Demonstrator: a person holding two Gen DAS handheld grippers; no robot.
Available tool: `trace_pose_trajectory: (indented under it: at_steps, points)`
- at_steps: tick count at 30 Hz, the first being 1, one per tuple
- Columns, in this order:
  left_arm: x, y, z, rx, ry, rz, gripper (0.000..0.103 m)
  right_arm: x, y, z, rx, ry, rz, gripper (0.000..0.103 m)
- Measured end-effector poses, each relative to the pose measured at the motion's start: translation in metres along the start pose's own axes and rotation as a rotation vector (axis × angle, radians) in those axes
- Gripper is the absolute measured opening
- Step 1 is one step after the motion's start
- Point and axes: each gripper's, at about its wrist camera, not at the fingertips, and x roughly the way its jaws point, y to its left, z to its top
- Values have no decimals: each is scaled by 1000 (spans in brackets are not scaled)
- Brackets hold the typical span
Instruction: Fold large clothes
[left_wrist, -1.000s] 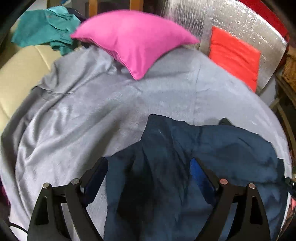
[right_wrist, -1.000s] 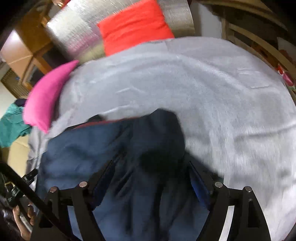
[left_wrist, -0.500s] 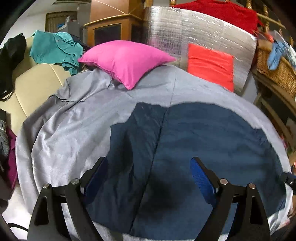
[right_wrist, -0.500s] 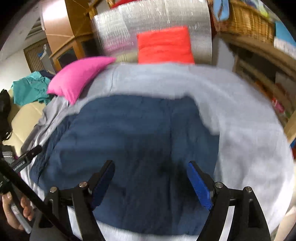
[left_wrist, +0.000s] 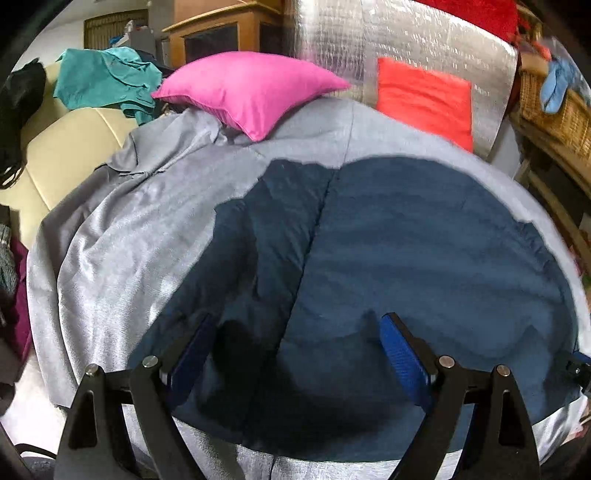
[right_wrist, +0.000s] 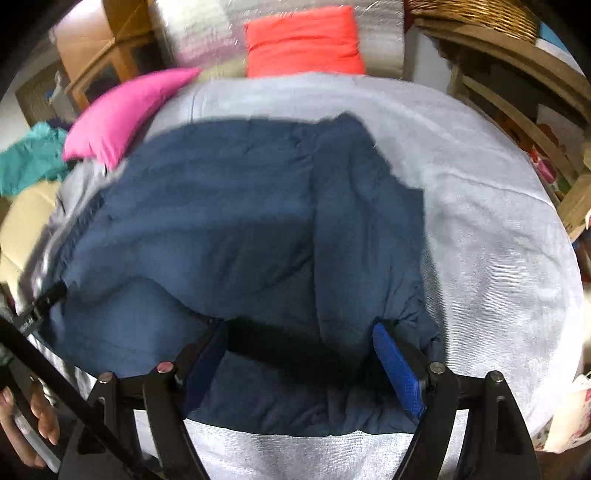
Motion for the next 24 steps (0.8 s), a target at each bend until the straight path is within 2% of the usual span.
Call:
trace_pose_trajectory:
  at_steps: [2,4,6,8,12,15,18,21,22,24]
  points:
    - [-9,8,1,-28,-31,10,91,-13,-9,1,30,-50,-35,84]
    - [-7,13,0,-52,-17,25,91,-12,-19,2,57,-48,-98,83]
    - [8,15,-1,-61,50,37,91,0,-30,2,118,6,-45,83]
    - [15,19,-1,-88,73,33,91,12,-39,1,185,55,15,83]
    - [-11,40,8,-184,-33,-12,91,-3,-58,4,275,-10,62,83]
    - [-14,54,14,-185,-42,85,91,-6,-71,4,308,-15,44,83]
    - [-1,79,12,-237,3,115,91,12,-86,-1,376,58,106,81]
    - [14,109,3,-334,93,103,91,10,-86,-4,401,65,124,79]
    - [21,117,-1,-362,131,82,91,11,-84,-6,392,66,117,79]
    - [30,123,-7,-414,187,18,91,14,-80,-4,367,74,97,71]
